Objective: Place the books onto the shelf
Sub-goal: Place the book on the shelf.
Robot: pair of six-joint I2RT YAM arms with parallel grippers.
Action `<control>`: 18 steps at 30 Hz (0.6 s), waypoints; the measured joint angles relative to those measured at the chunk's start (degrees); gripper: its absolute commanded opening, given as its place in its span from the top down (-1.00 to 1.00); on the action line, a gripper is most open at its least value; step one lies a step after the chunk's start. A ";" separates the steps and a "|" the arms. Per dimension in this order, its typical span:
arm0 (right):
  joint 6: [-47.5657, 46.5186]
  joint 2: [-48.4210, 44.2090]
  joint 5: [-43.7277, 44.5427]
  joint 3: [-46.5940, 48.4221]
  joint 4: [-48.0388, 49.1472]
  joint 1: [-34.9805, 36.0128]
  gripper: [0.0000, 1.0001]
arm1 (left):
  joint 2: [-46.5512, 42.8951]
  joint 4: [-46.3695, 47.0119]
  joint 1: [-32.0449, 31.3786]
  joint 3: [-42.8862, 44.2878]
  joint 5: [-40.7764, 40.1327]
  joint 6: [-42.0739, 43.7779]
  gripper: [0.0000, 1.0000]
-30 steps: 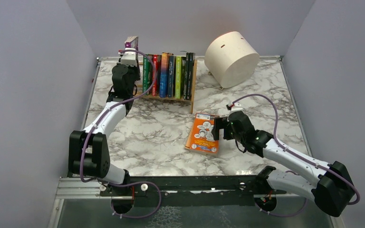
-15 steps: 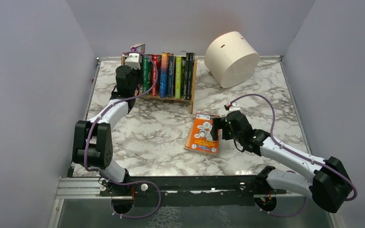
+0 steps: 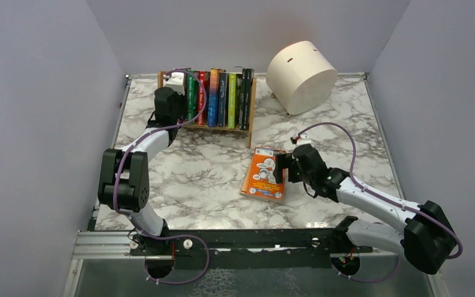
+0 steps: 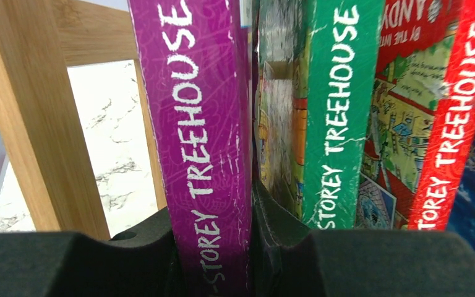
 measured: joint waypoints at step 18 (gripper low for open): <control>0.00 1.18 0.00 0.00 0.79 0.00 -0.94 | 4.68 -1.99 0.39 3.58 3.63 -0.68 1.00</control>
